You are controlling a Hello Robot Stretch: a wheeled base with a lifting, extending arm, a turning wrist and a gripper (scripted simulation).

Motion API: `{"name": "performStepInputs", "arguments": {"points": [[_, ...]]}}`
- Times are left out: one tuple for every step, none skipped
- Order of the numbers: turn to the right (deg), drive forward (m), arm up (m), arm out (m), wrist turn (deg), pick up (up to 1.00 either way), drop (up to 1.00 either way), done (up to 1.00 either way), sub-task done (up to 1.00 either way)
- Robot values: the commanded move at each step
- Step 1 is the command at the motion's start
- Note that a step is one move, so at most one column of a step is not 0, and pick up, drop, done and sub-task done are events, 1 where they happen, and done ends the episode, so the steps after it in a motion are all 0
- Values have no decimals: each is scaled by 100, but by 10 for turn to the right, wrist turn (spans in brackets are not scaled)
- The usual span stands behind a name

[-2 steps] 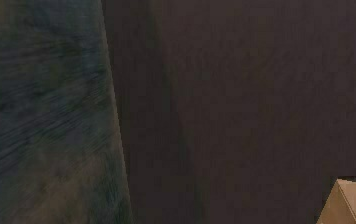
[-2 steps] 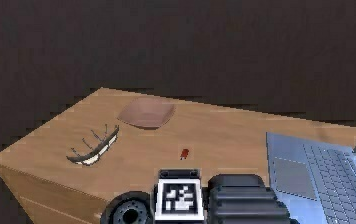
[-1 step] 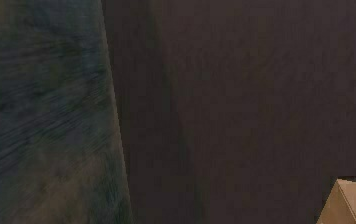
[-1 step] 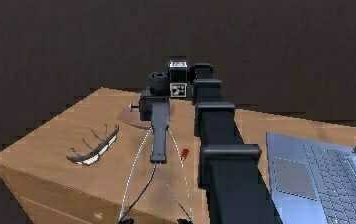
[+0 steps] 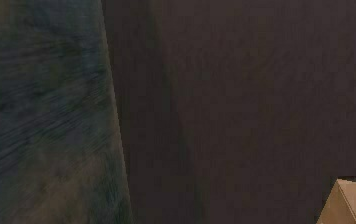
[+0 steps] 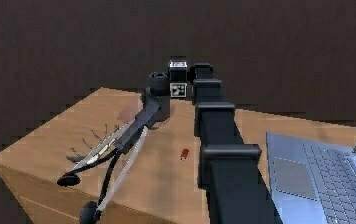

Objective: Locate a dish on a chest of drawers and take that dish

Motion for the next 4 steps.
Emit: {"name": "performStepInputs", "arguments": {"points": [[0, 0, 0, 0, 450, 0, 0, 0, 0], [0, 0, 0, 0, 450, 0, 0, 0, 0], [0, 0, 0, 0, 330, 0, 0, 0, 0], [0, 0, -8, 0, 0, 0, 0, 0, 0]]}}
